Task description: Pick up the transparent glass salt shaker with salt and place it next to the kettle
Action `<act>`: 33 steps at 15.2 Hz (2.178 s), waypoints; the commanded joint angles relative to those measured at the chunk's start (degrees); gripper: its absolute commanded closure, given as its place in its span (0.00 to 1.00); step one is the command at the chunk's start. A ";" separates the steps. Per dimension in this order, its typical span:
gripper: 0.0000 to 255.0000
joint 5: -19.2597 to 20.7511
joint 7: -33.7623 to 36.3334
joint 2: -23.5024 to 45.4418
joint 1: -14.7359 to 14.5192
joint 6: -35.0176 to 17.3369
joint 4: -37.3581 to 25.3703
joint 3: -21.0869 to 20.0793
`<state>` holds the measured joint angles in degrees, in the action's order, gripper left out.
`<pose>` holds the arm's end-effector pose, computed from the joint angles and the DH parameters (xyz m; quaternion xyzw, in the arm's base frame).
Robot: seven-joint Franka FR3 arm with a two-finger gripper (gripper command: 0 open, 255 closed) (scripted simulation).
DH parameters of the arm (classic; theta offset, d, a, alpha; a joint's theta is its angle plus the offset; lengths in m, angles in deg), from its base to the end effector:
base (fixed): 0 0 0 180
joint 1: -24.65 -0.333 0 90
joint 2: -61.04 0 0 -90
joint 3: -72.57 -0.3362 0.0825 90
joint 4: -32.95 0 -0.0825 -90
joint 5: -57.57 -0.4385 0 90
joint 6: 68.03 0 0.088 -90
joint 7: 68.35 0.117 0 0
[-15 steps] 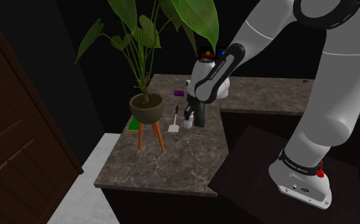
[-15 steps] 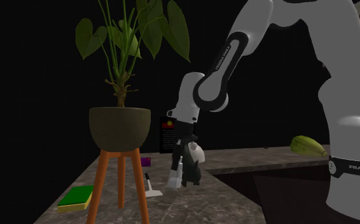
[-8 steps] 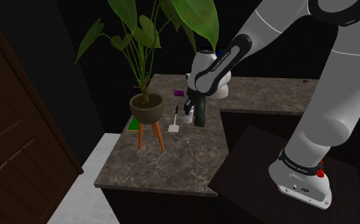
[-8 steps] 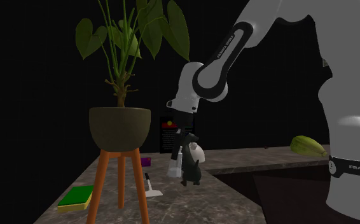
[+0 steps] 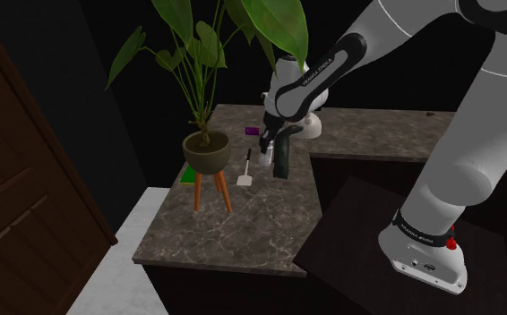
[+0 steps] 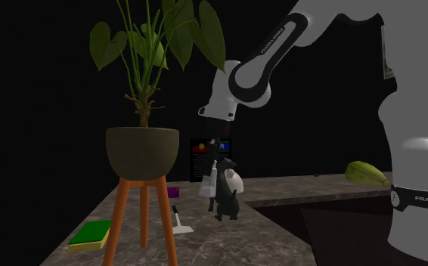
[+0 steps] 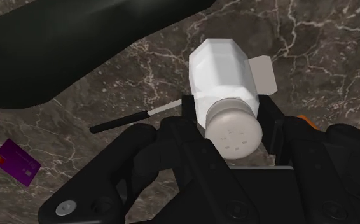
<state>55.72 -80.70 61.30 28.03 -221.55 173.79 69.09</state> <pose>0.5347 0.0001 0.2840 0.9896 0.0943 0.1085 0.0027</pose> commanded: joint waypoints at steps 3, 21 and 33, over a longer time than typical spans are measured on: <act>1.00 -0.11 -0.05 -2.44 0.02 3.41 -0.94 0.02; 1.00 -0.28 -0.02 -10.87 0.05 18.06 -7.17 0.20; 1.00 -1.31 -8.77 -7.85 3.17 23.31 -15.15 5.38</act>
<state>54.63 -87.83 52.78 30.63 -198.59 159.58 73.58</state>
